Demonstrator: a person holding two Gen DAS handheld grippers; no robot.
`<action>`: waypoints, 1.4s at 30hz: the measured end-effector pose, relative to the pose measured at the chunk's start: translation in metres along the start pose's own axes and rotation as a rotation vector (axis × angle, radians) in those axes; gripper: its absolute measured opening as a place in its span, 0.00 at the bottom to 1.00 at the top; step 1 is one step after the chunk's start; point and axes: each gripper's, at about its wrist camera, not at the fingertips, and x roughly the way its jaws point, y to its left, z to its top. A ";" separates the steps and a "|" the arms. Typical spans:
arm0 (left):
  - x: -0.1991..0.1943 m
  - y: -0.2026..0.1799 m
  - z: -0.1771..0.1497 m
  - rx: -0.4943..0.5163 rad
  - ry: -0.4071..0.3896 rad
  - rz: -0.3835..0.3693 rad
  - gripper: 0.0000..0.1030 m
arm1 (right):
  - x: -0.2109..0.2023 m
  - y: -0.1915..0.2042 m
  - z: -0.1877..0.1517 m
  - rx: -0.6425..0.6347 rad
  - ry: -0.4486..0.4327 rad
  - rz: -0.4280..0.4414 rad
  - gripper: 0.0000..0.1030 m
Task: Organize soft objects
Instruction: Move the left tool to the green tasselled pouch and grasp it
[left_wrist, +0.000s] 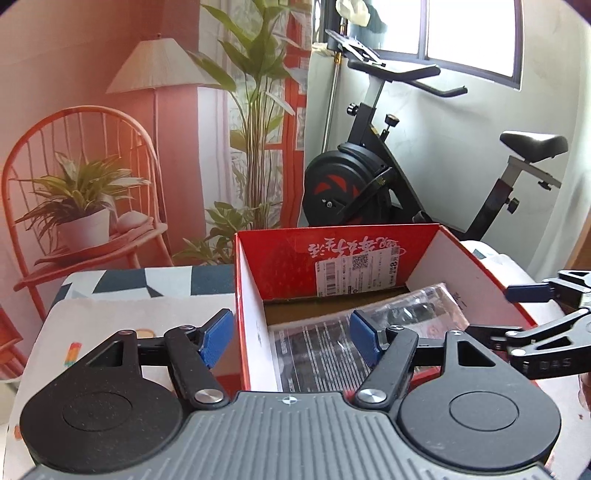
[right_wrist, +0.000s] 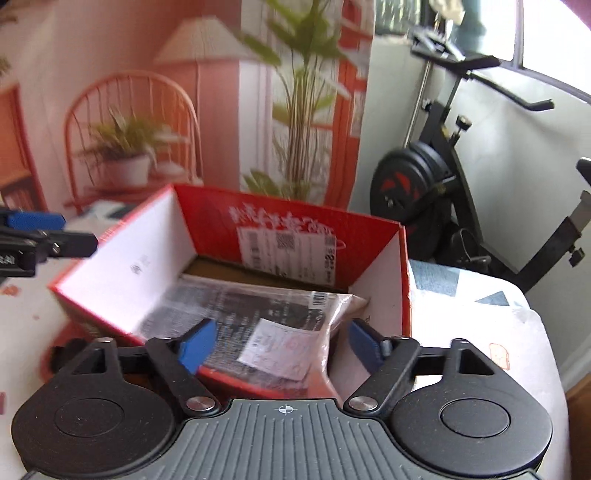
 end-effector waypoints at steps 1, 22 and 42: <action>-0.006 0.000 -0.004 -0.004 0.000 -0.002 0.71 | -0.011 0.000 -0.005 0.005 -0.026 0.006 0.87; -0.088 -0.013 -0.134 -0.055 0.157 -0.080 0.71 | -0.117 0.043 -0.137 0.071 -0.035 0.100 0.99; -0.092 -0.010 -0.168 -0.130 0.283 -0.147 0.54 | -0.108 0.100 -0.165 -0.064 0.055 0.261 0.61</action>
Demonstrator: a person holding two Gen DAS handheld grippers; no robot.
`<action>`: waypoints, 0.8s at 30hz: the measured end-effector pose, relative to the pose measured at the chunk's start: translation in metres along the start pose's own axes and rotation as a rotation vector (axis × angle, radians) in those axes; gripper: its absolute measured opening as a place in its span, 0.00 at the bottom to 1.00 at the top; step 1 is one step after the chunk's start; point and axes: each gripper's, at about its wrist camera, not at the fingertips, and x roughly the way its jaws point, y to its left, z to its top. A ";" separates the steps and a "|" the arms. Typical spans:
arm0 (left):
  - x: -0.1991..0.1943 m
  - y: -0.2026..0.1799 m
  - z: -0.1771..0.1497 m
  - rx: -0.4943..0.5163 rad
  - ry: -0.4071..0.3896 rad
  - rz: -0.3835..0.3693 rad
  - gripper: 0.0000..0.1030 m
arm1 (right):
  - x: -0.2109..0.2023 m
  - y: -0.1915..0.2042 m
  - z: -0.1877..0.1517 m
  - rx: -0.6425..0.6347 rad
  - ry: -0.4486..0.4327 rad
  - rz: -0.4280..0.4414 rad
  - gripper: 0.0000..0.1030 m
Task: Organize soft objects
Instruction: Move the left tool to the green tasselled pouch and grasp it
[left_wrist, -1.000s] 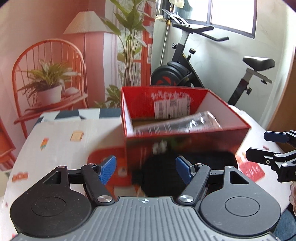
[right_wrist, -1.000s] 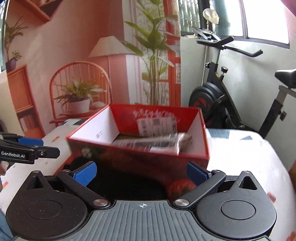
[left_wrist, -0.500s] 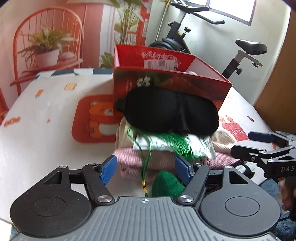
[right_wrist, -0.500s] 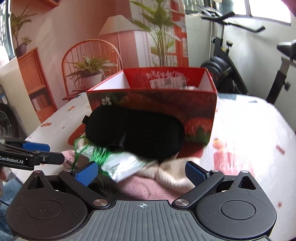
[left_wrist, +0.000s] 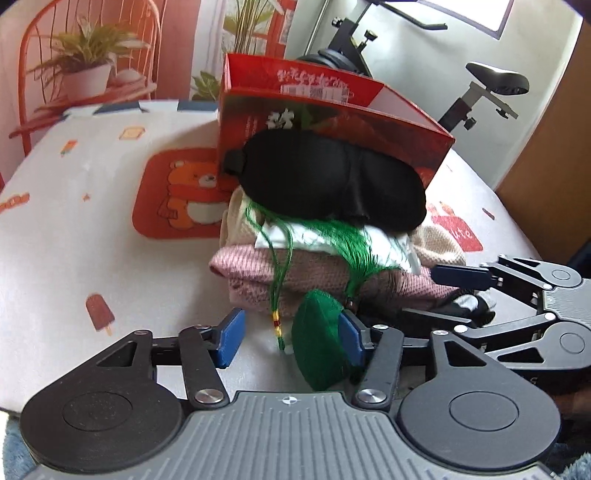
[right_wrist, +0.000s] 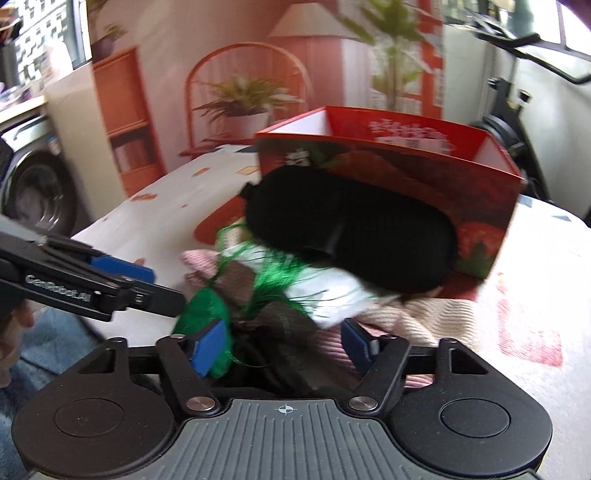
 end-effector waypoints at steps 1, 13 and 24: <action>0.000 0.002 -0.001 -0.012 0.009 -0.010 0.52 | 0.002 0.003 0.000 -0.012 0.006 0.013 0.60; 0.014 0.015 -0.006 -0.103 0.054 -0.130 0.43 | 0.030 0.030 -0.001 -0.171 0.071 0.131 0.57; 0.030 0.017 -0.007 -0.152 0.087 -0.194 0.41 | 0.051 0.040 -0.003 -0.218 0.114 0.157 0.58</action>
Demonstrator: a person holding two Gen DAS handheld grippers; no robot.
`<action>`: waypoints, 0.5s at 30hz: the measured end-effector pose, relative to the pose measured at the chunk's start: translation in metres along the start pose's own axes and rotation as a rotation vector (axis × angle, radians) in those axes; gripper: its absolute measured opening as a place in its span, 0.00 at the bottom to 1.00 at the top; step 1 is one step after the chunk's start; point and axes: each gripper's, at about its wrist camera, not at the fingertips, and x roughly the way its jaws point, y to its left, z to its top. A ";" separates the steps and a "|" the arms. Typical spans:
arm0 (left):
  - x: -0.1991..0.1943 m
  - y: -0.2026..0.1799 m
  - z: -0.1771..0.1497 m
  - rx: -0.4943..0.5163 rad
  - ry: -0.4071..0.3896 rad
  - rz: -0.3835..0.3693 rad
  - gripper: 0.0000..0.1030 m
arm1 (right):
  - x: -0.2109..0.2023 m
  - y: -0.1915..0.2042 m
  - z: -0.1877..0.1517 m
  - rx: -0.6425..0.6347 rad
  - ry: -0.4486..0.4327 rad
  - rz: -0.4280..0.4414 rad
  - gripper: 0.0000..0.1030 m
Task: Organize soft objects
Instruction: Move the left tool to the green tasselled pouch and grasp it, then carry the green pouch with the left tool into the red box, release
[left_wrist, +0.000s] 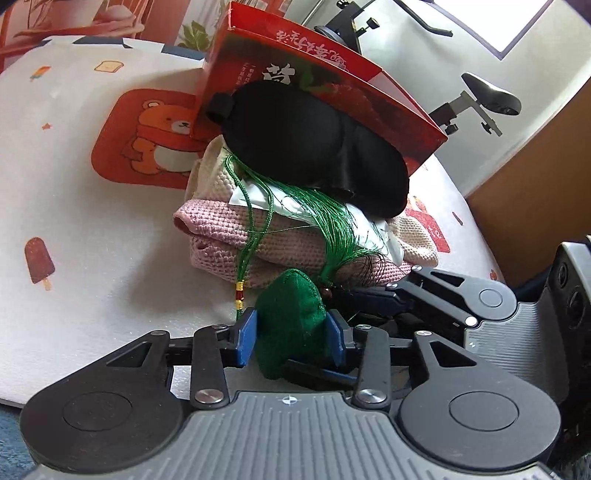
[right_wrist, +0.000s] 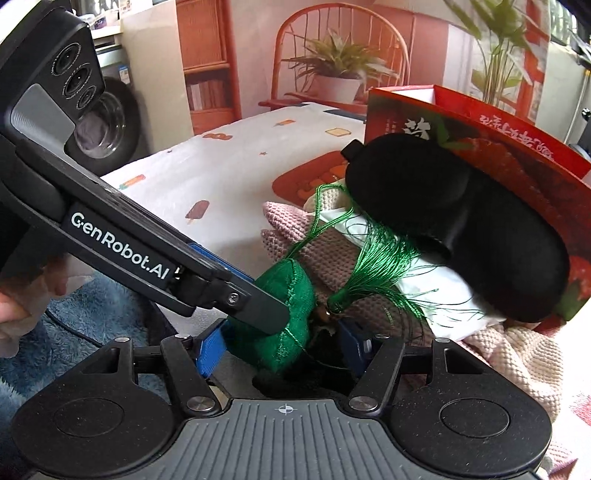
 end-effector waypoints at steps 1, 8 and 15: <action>0.001 0.000 0.000 -0.004 -0.001 -0.003 0.41 | 0.001 -0.001 0.000 0.003 0.002 0.003 0.58; -0.008 -0.007 0.004 0.039 -0.040 -0.008 0.41 | 0.000 -0.001 0.003 -0.004 -0.020 0.018 0.50; -0.027 -0.017 0.019 0.063 -0.118 -0.024 0.41 | -0.023 -0.005 0.022 -0.024 -0.111 0.011 0.48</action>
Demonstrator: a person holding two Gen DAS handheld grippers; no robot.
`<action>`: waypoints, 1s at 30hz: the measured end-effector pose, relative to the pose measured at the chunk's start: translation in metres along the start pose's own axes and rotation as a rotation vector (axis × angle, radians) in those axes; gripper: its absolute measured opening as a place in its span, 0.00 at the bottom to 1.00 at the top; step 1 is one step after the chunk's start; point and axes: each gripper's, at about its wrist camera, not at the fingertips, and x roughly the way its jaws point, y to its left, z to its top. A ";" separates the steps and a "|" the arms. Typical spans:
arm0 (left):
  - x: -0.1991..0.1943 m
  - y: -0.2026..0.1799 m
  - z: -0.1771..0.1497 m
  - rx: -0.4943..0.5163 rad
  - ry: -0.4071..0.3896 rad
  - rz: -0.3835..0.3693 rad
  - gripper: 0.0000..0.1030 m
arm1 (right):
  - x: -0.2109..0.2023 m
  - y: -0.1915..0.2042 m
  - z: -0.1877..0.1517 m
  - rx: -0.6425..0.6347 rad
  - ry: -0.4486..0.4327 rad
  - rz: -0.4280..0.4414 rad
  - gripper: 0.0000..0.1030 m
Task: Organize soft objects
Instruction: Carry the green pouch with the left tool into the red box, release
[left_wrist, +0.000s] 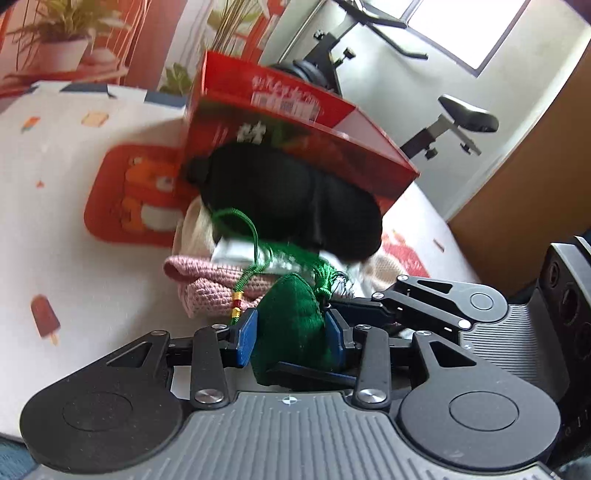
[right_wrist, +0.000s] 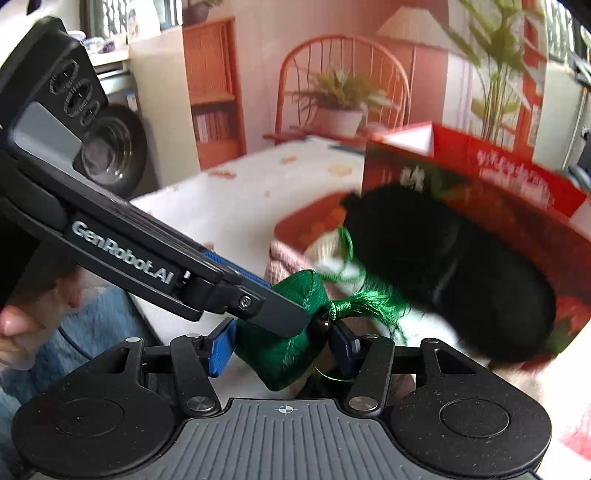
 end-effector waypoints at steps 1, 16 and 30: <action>-0.004 -0.002 0.003 0.002 -0.017 -0.006 0.41 | -0.004 0.001 0.003 -0.014 -0.013 -0.010 0.48; -0.032 -0.030 0.051 0.058 -0.150 -0.043 0.41 | -0.044 -0.012 0.050 -0.084 -0.171 -0.092 0.48; -0.031 -0.059 0.138 0.184 -0.341 -0.026 0.41 | -0.060 -0.061 0.133 -0.278 -0.293 -0.221 0.48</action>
